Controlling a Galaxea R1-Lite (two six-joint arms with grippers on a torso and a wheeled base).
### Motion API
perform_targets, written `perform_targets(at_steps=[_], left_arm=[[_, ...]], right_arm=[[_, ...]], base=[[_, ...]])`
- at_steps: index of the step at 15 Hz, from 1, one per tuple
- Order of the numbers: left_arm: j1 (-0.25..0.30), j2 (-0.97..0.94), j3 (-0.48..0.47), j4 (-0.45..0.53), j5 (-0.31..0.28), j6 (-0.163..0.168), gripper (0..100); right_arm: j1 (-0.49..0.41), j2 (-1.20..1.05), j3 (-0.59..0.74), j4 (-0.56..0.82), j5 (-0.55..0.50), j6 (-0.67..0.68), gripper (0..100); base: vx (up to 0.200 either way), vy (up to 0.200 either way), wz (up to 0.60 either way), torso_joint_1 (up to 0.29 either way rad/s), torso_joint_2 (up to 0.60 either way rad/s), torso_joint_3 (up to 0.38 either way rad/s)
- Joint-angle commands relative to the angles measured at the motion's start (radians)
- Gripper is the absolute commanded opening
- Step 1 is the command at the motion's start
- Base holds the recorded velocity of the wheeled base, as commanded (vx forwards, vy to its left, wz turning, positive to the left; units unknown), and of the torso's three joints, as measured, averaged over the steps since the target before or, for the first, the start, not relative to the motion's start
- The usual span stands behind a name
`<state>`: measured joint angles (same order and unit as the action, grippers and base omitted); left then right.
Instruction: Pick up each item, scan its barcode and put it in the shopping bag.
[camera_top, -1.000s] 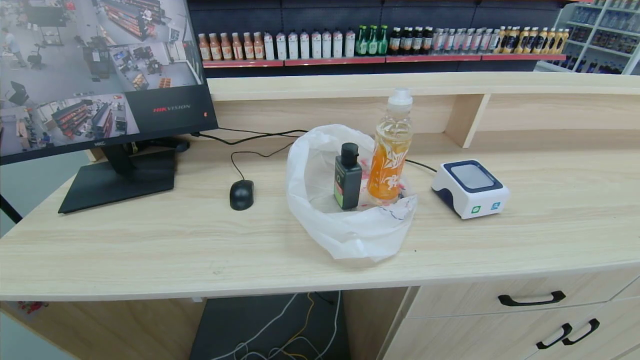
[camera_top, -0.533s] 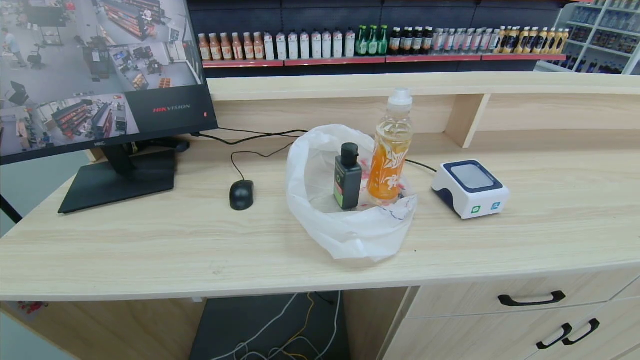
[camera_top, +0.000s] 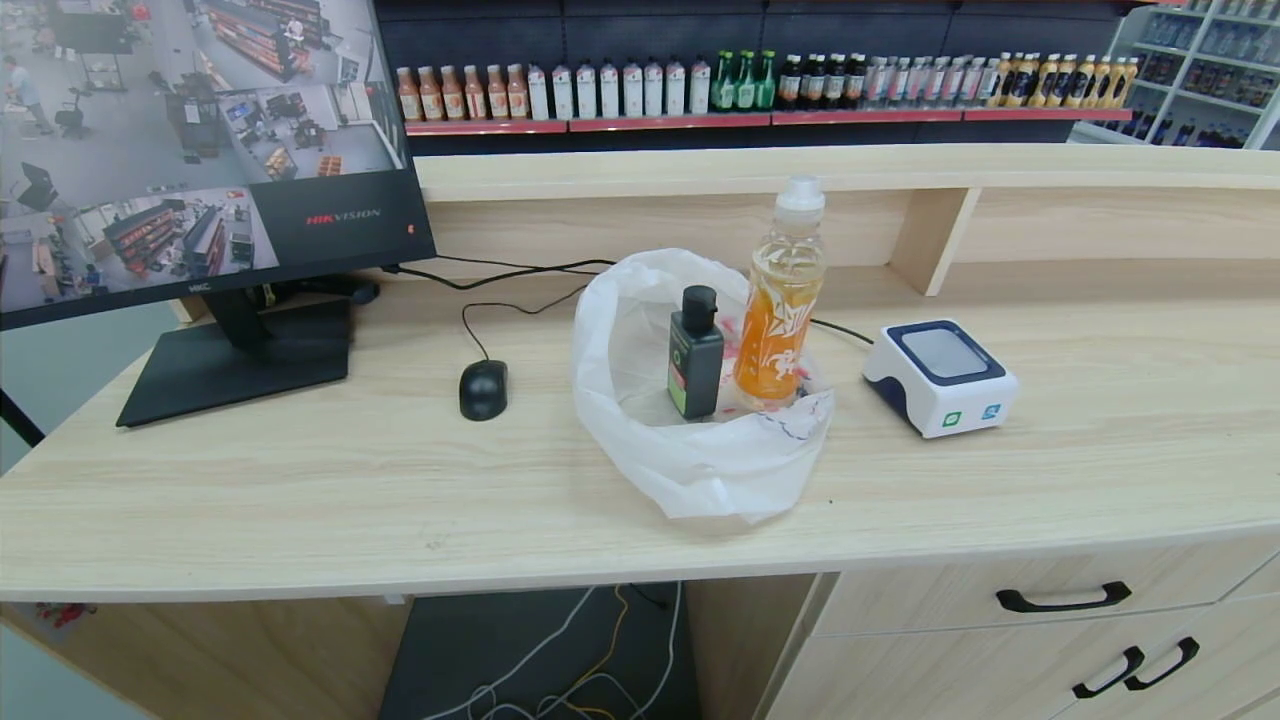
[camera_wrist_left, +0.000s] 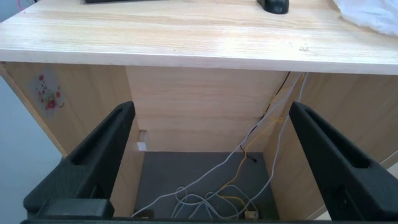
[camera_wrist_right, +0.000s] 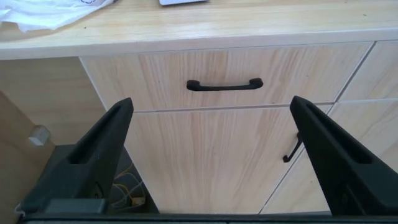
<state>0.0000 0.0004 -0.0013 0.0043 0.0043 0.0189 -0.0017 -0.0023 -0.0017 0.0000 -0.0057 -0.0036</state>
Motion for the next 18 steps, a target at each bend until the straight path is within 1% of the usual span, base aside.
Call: perform_targets(at_steps=[1, 3, 9, 18], left_arm=[[0.000, 0.000, 0.000, 0.000, 0.000, -0.001, 100], [0.000, 0.000, 0.000, -0.001, 0.000, -0.005, 100], [0.000, 0.000, 0.000, 0.000, 0.000, -0.005, 100], [0.000, 0.000, 0.000, -0.001, 0.000, -0.008, 100]], right_arm=[[0.000, 0.002, 0.000, 0.000, 0.000, -0.001, 100], [0.000, 0.002, 0.000, 0.000, 0.000, 0.001, 100], [0.000, 0.002, 0.000, 0.000, 0.000, -0.001, 100], [0.000, 0.002, 0.000, 0.000, 0.000, -0.001, 100]], base=[[-0.200, 0.000, 0.00, 0.007, 0.00, 0.002], [-0.200, 0.000, 0.00, 0.014, 0.00, 0.000], [0.000, 0.000, 0.00, 0.000, 0.00, 0.000], [0.000, -0.200, 0.00, 0.006, 0.00, 0.002]])
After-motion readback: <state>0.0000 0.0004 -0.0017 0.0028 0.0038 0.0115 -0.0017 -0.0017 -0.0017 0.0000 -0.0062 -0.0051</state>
